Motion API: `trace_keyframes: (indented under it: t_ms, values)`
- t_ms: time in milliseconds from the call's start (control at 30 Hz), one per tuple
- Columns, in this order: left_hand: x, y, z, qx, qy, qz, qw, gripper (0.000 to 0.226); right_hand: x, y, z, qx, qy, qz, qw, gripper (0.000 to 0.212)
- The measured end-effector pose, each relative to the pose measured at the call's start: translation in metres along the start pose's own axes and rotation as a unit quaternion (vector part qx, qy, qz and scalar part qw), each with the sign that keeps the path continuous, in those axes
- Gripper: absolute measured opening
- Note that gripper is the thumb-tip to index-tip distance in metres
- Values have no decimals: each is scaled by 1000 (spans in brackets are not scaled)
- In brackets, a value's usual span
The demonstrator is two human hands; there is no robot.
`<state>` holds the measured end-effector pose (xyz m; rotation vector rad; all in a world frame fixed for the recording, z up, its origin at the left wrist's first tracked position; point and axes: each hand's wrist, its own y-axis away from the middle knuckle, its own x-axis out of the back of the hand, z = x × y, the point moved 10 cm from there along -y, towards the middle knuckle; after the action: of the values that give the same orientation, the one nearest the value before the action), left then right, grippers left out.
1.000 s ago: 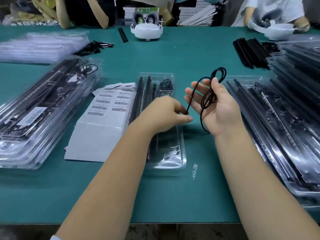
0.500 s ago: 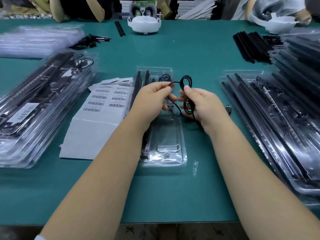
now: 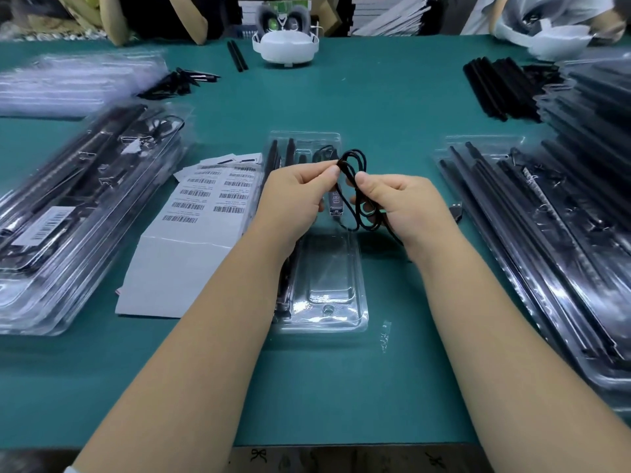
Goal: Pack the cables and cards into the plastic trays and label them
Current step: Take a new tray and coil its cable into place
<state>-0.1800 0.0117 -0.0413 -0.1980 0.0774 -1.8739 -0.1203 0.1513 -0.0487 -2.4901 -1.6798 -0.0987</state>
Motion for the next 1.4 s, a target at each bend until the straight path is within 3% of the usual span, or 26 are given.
trace_keyframes:
  t_ms: [100,267,500,600,700,800,867,1033,1133,1233,1333,1400]
  values:
    - [-3,2,5,-29,-12,3,1000,15,3,0,-3,11,-23,17,1000,17]
    - [-1,8,15,-56,-11,34,998,20,-1,2,-14,61,46,10,997,23]
    - [-15,12,17,-59,2,-42,997,14,2,13,-26,104,144,39,983,12]
    - [-18,12,16,-58,-2,-48,997,21,2,10,-25,93,137,26,986,5]
    - [-18,10,16,-64,-17,-45,997,22,-1,7,-17,54,127,13,990,14]
    - [-31,11,7,6,93,-127,988,19,0,6,-12,28,72,11,997,20]
    - [-40,13,2,49,157,-166,972,29,2,6,-12,34,70,26,997,22]
    - [-29,7,4,-44,-62,-70,995,26,-2,3,-7,18,149,2,989,29]
    - [-19,0,-7,0,38,-34,999,34,2,3,6,-35,250,-64,965,49]
    - [-23,-4,-15,59,189,-60,978,35,5,10,16,-74,312,-129,939,28]
    - [-22,-6,-19,75,196,-55,976,38,19,13,14,-79,330,-136,931,13]
    - [-21,-6,-16,52,127,-47,989,37,27,12,11,-73,346,-123,927,11]
